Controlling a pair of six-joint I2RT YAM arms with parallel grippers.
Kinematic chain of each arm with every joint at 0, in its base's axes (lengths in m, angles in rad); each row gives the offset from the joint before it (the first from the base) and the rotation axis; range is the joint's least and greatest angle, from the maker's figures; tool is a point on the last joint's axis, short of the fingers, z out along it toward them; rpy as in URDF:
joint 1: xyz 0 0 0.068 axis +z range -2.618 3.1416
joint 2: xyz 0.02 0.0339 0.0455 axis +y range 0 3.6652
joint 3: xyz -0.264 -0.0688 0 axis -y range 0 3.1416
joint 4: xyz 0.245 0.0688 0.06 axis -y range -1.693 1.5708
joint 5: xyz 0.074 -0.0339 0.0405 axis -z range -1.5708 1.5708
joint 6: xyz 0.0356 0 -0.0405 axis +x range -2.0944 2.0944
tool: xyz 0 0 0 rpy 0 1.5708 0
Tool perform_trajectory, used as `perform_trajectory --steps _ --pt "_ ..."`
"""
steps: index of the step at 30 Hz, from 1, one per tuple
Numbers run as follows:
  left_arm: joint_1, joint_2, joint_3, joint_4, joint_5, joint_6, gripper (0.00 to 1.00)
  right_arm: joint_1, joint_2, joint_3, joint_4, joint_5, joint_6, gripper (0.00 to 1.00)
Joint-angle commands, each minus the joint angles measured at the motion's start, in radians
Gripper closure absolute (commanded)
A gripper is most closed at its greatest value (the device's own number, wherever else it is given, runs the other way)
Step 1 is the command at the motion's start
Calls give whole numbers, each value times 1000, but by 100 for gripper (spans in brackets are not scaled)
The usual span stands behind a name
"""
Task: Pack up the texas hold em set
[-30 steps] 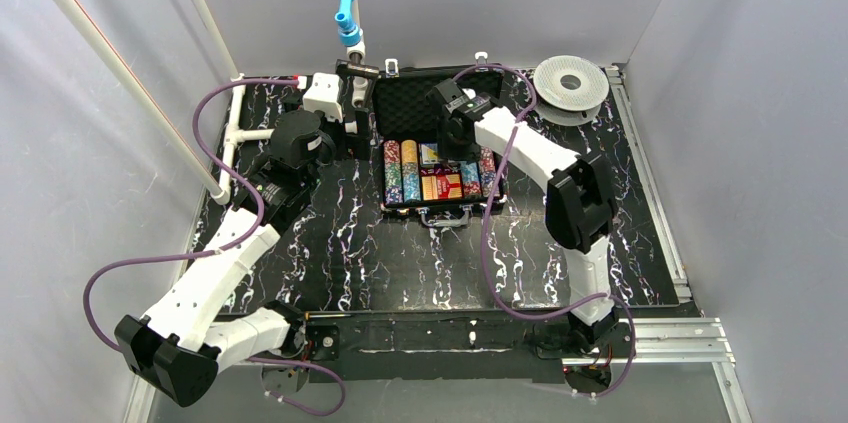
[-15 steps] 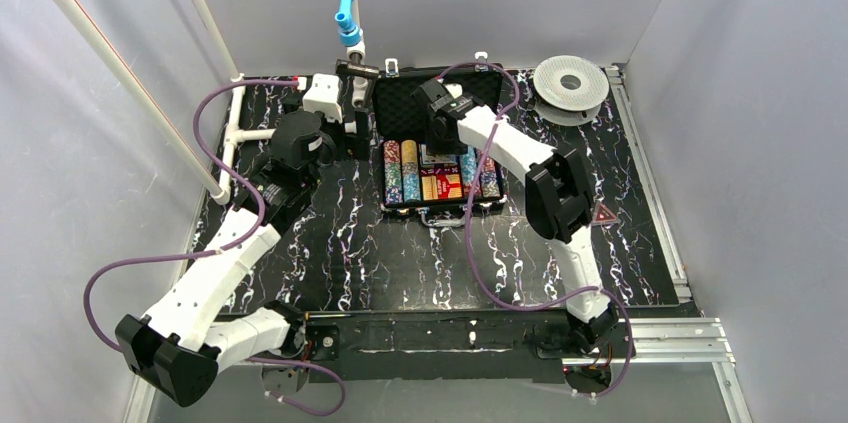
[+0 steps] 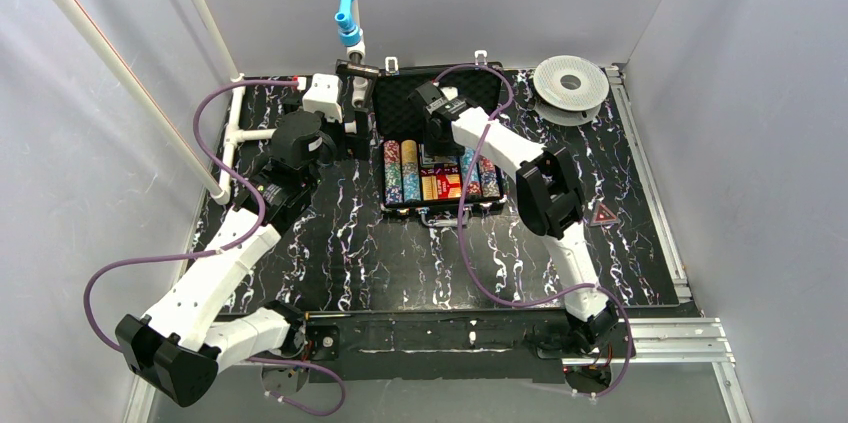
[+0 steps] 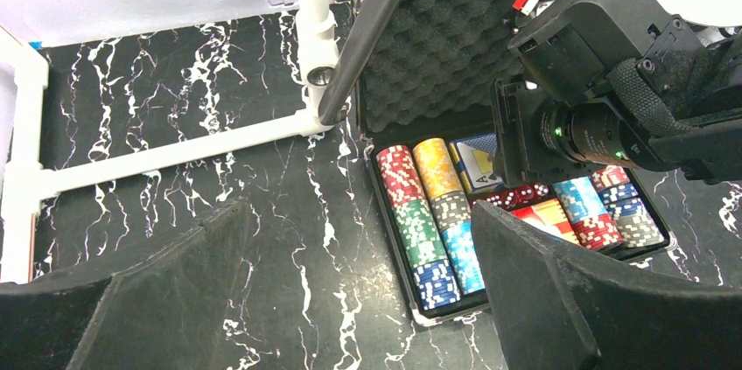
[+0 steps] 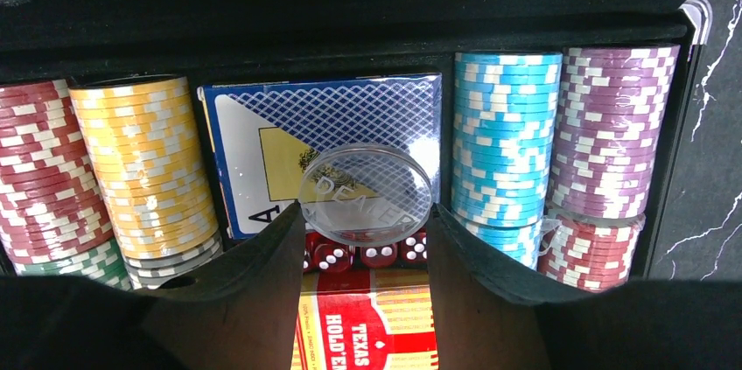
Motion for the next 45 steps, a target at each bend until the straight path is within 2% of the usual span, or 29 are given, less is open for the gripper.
perform_trajectory --steps 1,9,19,25,29,32,38,45 --pt "-4 -22 -1 12 -14 12 0 6 14 45 13 10 0 89" --pt "-4 -19 0 11 -12 12 0 5 43 95 -8 12 -10 75" --pt "-5 -12 2 10 -7 12 1 11 36 112 -33 36 -22 36" --pt "-4 -9 3 8 -4 12 1 18 12 121 -21 31 -55 23" --pt "-4 -11 3 8 -5 12 0 19 -5 135 -59 47 -46 20" --pt "-4 -13 2 8 -7 12 1 28 -89 71 -49 61 -35 20" --pt "-4 -17 1 8 -6 11 1 32 -341 -199 6 103 -28 20" --pt "-5 -23 2 8 -4 10 0 28 -686 -539 47 232 -8 22"
